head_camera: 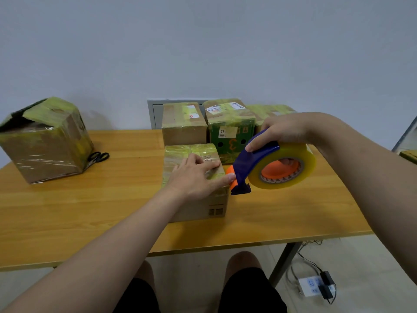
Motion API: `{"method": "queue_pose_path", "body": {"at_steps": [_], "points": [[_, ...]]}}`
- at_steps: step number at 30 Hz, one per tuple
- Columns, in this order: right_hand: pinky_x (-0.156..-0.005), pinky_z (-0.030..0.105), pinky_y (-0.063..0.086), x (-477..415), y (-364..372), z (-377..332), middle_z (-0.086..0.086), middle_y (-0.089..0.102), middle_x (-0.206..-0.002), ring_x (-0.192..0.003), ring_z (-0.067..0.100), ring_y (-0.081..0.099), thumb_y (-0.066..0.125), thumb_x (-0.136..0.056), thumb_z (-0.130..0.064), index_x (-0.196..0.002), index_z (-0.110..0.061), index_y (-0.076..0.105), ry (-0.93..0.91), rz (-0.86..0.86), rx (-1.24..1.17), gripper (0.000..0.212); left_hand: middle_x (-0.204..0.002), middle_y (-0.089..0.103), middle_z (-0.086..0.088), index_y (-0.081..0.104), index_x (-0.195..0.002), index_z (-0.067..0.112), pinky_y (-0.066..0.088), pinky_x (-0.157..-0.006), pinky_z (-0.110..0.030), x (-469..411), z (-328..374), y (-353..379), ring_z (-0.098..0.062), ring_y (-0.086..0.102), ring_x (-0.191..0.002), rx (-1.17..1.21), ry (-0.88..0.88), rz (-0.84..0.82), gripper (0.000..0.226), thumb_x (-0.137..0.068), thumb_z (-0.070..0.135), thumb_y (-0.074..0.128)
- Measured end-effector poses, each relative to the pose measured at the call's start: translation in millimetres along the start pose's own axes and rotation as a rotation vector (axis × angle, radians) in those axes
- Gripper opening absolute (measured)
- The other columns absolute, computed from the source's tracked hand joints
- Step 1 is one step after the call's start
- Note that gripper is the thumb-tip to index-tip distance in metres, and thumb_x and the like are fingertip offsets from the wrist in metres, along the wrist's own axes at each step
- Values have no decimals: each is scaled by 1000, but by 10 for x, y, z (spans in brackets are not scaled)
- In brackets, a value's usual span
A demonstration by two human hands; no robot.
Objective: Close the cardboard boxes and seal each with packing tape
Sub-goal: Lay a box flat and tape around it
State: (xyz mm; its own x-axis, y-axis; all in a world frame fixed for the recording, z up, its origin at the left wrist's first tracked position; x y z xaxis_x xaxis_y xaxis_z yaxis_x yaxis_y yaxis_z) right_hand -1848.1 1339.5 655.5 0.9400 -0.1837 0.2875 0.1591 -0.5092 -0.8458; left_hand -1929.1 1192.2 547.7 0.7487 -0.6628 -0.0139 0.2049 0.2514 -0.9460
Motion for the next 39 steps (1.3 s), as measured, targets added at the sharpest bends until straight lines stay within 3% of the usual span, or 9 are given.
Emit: {"method": "queue_pose_path", "body": {"at_steps": [12,18,21,24,28,31,33,36,39], "points": [[-68,34,53,96,20,-29,2,76,-75,-73,22,71,73,-84,-54,-83,-16,76,9,41,3,37,-143,41,-2,40,-155,48,40,-112,-49,-12,-32,-8,-24,41,-135,-19,17,50,103,-69,101,21],[-91,45,56,52,150,-4,1,75,-99,-95,24,70,74,-75,-66,-86,-27,77,46,-22,81,41,-141,43,-5,32,-159,45,41,-108,-46,44,29,43,-26,43,-131,-231,41,135,131,-49,115,16],[-87,42,56,53,71,-123,3,73,-100,-93,23,68,70,-72,-70,-95,-25,74,29,45,140,51,-142,42,-4,30,-160,46,38,-109,-46,37,18,29,-26,42,-132,-220,45,118,135,-45,115,15],[-93,50,56,41,43,-190,1,73,-106,-98,23,68,61,-53,-81,-108,-25,73,-14,65,152,79,-147,38,-4,28,-161,46,35,-113,-48,59,30,14,-28,37,-137,-171,47,66,141,-39,116,8],[-68,37,47,53,-124,-99,6,66,-78,-70,21,58,64,-67,-78,-84,-7,71,-18,200,131,73,-147,39,-3,36,-157,47,28,-117,-51,63,14,-24,-28,34,-140,18,30,26,117,-63,105,-2],[-67,40,48,99,-295,45,10,66,-71,-68,22,61,70,-65,-85,-77,-5,69,-27,322,-37,81,-148,42,-2,49,-152,39,27,-119,-52,24,-48,-64,-27,36,-140,187,12,-6,84,-92,85,13],[-69,40,54,114,-344,95,6,73,-70,-71,23,68,72,-63,-84,-81,-8,73,-45,386,-181,78,-149,43,1,56,-148,35,30,-118,-52,6,-130,-47,-23,38,-139,240,29,-56,80,-95,84,21],[-58,29,50,83,-270,52,0,73,-64,-60,19,68,75,-81,-62,-75,-16,72,-115,458,-392,47,-140,45,9,55,-147,43,37,-115,-47,40,-177,-55,-17,43,-134,139,128,-40,86,-82,92,28],[-61,28,53,-37,2,-48,4,78,-76,-63,16,71,71,-91,-51,-85,-14,76,-165,417,-629,38,-135,49,12,58,-145,43,44,-108,-40,84,-169,-91,-11,48,-125,94,222,19,73,-90,85,37]]}}
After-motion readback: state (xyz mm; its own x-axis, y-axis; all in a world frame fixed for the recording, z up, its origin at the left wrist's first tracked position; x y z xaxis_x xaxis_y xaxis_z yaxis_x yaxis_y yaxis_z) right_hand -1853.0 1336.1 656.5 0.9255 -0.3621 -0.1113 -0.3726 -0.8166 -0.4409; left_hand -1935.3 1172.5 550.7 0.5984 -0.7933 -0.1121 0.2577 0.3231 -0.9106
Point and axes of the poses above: each hand's wrist, its own x-axis away from the middle knuckle, its own y-axis out of the palm, z = x × y, the point moved 10 cm from there along -x, towards the middle knuckle
